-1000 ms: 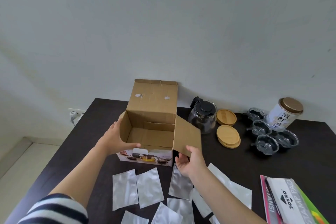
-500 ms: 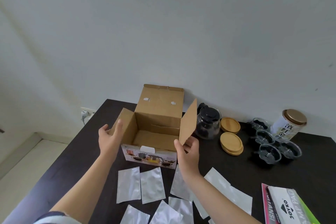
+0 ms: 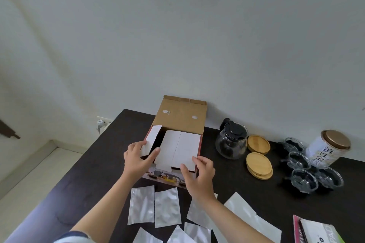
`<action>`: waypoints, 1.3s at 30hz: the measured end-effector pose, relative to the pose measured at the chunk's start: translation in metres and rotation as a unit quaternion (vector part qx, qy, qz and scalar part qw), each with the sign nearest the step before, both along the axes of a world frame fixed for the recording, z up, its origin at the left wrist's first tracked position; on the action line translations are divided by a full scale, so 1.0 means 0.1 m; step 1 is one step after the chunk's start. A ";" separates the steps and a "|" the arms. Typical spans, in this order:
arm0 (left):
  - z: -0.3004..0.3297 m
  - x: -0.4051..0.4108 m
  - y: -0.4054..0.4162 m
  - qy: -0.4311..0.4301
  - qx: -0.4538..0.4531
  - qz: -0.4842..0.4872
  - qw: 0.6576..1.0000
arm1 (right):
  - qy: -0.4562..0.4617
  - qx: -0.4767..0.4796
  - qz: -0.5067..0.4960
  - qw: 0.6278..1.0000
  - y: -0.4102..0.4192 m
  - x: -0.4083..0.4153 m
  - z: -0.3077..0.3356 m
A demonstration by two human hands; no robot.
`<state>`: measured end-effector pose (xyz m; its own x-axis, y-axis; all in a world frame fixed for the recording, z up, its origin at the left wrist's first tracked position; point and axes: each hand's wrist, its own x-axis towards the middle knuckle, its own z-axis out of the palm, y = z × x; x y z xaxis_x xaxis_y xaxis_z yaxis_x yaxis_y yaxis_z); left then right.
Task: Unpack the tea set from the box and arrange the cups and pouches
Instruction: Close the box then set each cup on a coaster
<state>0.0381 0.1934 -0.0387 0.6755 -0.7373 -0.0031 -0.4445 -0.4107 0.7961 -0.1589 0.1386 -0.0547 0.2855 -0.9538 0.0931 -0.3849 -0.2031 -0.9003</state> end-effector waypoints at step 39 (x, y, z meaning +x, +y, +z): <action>-0.19 0.15 0.10 -0.066 -0.010 -0.124 0.990 | 0.069 -0.068 0.260 0.961 -0.85 -0.19 0.35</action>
<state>0.0530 0.2034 -0.0581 0.4668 -0.8799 0.0891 -0.6303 -0.2603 0.7314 -0.1780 0.0535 -0.0195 0.7390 -0.6601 0.1343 -0.3128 -0.5128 -0.7995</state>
